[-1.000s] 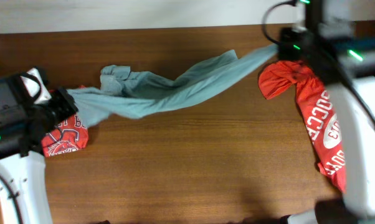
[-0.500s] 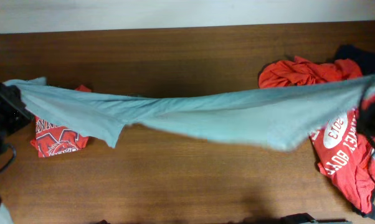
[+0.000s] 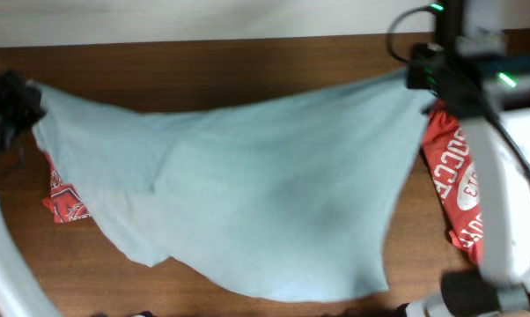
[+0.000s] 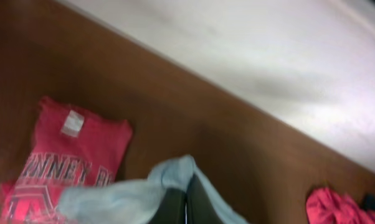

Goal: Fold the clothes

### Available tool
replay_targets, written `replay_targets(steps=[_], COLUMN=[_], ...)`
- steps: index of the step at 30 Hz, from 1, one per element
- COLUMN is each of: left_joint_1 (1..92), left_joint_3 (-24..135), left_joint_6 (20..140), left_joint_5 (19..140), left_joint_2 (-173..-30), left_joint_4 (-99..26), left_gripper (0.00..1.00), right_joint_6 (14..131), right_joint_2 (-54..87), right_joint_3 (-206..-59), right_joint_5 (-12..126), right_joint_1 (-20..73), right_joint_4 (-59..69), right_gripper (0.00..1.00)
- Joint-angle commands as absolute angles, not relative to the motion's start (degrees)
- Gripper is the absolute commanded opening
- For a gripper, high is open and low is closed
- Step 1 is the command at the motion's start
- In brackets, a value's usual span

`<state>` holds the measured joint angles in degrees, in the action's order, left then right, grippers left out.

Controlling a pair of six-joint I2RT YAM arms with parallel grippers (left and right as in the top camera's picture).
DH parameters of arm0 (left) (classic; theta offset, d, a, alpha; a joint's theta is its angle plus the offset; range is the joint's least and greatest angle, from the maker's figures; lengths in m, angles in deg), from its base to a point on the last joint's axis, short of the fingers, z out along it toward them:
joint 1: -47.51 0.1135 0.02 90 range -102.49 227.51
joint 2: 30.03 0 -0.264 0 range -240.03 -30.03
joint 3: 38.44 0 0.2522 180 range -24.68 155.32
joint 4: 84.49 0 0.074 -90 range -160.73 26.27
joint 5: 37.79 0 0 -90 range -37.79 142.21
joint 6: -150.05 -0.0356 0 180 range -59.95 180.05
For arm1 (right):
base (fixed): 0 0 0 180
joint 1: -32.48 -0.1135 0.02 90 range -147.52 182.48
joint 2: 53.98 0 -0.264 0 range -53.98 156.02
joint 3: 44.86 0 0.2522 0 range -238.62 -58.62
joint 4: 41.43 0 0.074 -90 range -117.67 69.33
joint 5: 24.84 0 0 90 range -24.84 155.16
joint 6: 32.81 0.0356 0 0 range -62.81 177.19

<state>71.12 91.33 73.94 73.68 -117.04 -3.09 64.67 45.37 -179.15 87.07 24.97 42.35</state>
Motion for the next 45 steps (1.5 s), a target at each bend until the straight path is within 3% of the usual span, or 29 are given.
replay_targets(steps=[1, 5, 8, 11, 16, 19, 24, 34, 40, 45], left_joint_1=[65.64, 65.07, 66.47, 67.91, 66.42, 63.17, 59.60, 58.75, 59.08, 61.02], left_joint_3=[91.87, 97.05, 104.59, 113.93, 114.93, 113.09, 103.43, 67.44, 64.16, 63.63], left_joint_6=[71.91, 71.89, 71.06, 70.86, 66.14, 58.51, 54.84, 53.16, 61.86, 62.84], left_joint_5=[75.41, 79.71, 79.21, 79.49, 80.02, 78.66, 72.28, 70.31, 59.50, 59.43], left_joint_2=[-125.17, -129.71, -129.71, -129.71, -130.08, -132.82, -136.84, -137.58, -136.58, -128.90], left_joint_4=[-14.46, -27.00, -28.49, -21.78, -5.60, 10.57, 18.53, 18.77, 19.60, 20.21], left_gripper=[0.00, 0.00, 0.00, 0.00, 0.00, 0.00, 0.00, 0.00, 0.00, 0.00], right_joint_6=[64.83, 64.02, 64.02, 64.04, 64.04, 64.08, 64.04, 65.15, 65.15, 65.83], right_joint_2=[51.18, 51.81, 51.81, 51.81, 52.30, 53.21, 53.23, 53.21, 53.19, 51.38], right_joint_3=[-179.46, -186.80, -199.00, -205.25, -203.96, -197.90, -183.56, -152.37, -150.08, -148.75], right_joint_5=[87.49, 87.93, 87.67, 87.64, 87.64, 87.51, 85.52, 79.69, 78.40, 78.05], right_joint_1=[26.42, 27.73, 29.26, 30.24, 30.31, 30.66, 32.21, 38.20, 38.55, 38.57], right_joint_4=[34.72, 28.08, 30.13, 35.58, 46.64, 54.92, 57.22, 54.31, 55.79, 58.68], right_gripper=[0.04, 0.04, 0.04, 0.04, 0.04, 0.04, 0.04, 0.04, 0.04, 0.04])
